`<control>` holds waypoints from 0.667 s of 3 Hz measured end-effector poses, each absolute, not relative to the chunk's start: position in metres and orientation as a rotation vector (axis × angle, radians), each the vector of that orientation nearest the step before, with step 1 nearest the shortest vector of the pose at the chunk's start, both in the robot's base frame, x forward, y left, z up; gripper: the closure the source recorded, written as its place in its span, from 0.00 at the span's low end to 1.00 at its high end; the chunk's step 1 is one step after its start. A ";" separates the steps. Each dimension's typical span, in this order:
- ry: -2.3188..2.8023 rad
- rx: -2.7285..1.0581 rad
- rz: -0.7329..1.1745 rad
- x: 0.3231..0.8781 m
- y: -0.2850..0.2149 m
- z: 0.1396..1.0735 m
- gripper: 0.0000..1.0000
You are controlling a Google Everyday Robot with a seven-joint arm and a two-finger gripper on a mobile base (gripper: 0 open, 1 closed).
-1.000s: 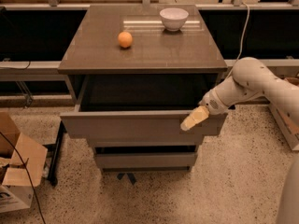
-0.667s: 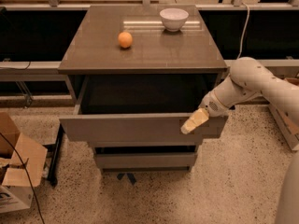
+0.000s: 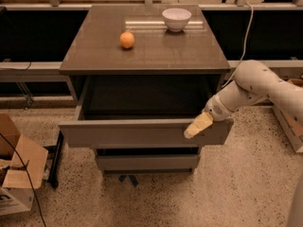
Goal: Open top drawer
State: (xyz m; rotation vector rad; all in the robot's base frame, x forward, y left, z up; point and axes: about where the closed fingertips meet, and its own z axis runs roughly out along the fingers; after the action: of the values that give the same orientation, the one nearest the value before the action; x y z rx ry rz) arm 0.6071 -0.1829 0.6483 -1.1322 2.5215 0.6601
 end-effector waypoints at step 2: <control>2.522 -1.132 0.660 0.607 -0.183 0.648 0.00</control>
Offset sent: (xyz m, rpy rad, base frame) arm -0.3214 -0.1393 0.0433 0.1165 -0.0489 -0.4797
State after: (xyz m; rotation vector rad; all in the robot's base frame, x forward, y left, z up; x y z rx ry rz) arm 0.6071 -0.1829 0.6483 -1.1322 2.5215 0.6602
